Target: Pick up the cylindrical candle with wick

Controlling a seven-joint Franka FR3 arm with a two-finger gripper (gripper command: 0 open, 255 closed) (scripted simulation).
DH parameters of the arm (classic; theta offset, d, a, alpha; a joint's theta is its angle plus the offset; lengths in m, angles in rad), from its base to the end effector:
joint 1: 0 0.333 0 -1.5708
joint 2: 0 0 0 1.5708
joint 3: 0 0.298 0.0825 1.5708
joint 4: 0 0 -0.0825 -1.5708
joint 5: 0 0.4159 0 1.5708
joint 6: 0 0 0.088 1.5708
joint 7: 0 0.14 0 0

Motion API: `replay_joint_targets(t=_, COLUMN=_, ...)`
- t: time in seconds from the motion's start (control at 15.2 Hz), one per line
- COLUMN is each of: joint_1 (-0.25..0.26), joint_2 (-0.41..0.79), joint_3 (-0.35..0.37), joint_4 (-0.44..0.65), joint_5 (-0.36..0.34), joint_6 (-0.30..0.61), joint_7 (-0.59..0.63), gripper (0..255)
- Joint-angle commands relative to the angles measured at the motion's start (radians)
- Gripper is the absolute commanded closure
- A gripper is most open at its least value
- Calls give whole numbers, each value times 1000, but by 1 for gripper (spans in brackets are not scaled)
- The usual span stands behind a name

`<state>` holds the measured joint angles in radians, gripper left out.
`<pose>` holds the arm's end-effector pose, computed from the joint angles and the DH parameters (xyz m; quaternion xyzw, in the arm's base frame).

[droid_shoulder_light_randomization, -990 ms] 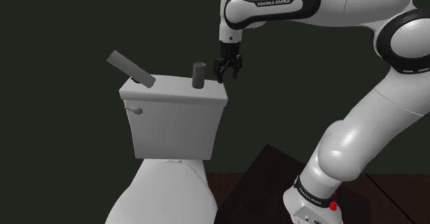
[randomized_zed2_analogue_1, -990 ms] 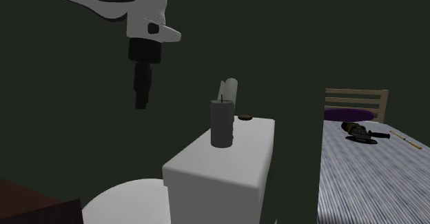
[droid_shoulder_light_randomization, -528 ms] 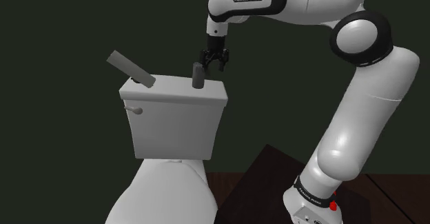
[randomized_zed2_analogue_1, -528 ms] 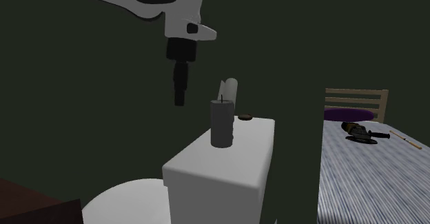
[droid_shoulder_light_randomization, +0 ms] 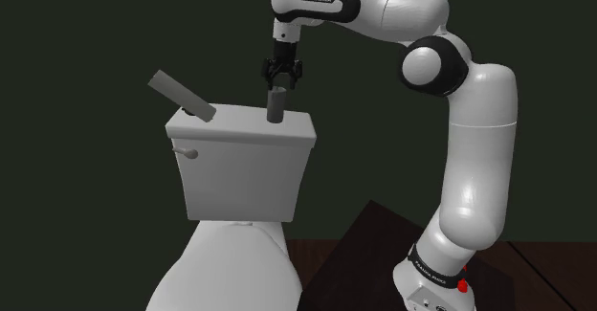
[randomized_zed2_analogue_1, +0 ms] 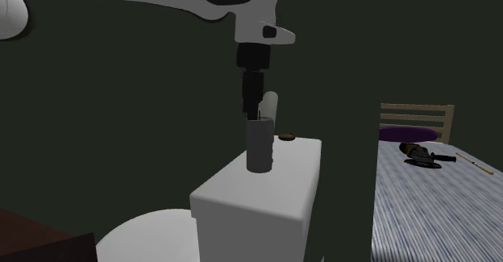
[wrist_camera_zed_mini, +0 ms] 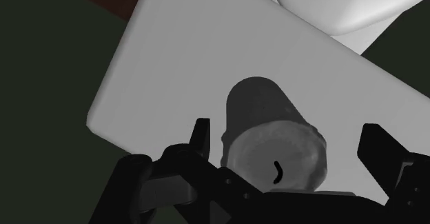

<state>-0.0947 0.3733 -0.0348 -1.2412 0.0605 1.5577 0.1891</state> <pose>0.6803 -0.0762 0.5001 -0.9867 0.1580 0.0290 0.0230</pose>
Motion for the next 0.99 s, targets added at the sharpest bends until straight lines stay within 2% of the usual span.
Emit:
replay_joint_targets(t=0.0, joint_1=-2, joint_2=14, joint_3=-1, joint_4=1, joint_5=3, joint_6=15, joint_7=0, gripper=0)
replay_joint_targets(t=0.46, joint_1=0, joint_2=0, joint_3=0, joint_4=-95, joint_5=3, joint_6=97, joint_7=-3, gripper=0)
replay_joint_targets(t=0.53, joint_1=-1, joint_2=-1, joint_3=-1, joint_4=-97, joint_5=3, joint_6=98, joint_7=-4, gripper=255)
replay_joint_targets(t=0.92, joint_1=-1, joint_2=-1, joint_3=-1, joint_4=-98, joint_5=3, joint_6=99, joint_7=-5, gripper=255)
